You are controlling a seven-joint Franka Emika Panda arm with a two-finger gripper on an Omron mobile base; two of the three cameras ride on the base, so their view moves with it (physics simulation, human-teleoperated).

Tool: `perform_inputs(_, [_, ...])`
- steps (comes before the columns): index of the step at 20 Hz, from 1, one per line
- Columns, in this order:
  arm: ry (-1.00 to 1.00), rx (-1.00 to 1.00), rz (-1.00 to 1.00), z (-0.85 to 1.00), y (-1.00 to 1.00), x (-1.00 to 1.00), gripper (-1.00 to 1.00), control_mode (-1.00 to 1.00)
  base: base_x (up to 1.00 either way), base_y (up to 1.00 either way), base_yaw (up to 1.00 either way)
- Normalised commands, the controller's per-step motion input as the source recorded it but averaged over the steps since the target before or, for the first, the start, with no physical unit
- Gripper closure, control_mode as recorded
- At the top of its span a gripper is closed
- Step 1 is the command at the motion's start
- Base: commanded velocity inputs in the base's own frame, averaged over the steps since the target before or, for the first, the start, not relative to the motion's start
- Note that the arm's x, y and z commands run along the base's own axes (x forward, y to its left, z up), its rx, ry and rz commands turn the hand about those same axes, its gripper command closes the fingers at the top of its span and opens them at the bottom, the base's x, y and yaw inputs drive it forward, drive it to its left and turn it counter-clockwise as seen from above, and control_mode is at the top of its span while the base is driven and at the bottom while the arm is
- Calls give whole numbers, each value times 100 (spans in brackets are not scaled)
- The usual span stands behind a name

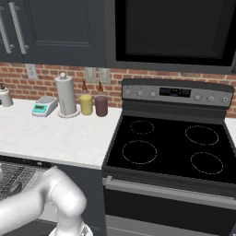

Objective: Pick up the cup and bowl from the counter, place them in the dishwasher, and close the dishwasher door.

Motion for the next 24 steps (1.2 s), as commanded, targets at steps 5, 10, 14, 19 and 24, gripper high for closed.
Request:
perform_inputs(5, [4,-4,0,-27,30,28,100,-100,0,0,0])
perform_inputs(10, [3,-3,0,-37,30,19,100,-100,0,0,0])
perform_inputs(14, [3,-3,0,-53,33,4,100,-100,0,0,0])
perform_inputs(19, [4,-2,0,-71,28,0,100,-100,0,0,0])
perform_inputs(24, [5,-3,0,-73,13,0,100,-100,0,0,0])
